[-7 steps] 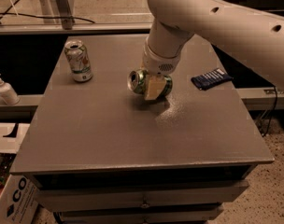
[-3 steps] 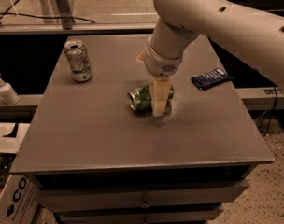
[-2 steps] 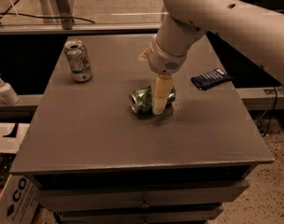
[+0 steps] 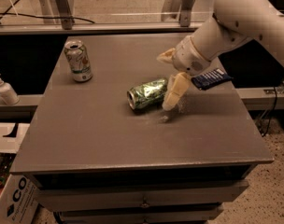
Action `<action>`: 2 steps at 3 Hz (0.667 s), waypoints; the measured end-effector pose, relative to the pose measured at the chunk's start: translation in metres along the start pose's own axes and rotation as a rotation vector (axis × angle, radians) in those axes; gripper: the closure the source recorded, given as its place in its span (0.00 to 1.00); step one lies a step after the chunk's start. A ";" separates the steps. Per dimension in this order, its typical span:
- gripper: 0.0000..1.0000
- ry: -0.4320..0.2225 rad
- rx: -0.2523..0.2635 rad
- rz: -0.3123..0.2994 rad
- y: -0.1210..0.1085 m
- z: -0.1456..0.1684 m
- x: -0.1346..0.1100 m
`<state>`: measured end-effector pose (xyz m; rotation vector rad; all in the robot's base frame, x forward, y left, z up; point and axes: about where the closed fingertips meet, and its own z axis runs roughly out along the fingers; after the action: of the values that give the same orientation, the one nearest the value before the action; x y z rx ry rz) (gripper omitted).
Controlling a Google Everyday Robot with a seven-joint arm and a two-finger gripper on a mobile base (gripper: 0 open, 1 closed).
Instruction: Knock green can over
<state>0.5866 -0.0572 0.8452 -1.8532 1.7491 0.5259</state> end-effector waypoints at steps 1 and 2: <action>0.00 -0.135 0.005 0.070 0.004 -0.016 0.014; 0.00 -0.250 0.028 0.121 0.006 -0.038 0.029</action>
Offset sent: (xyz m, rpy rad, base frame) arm -0.0087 -0.0903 0.0266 0.4129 0.0683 -0.1470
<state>0.5805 -0.1040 0.8567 -1.5927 1.6955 0.7418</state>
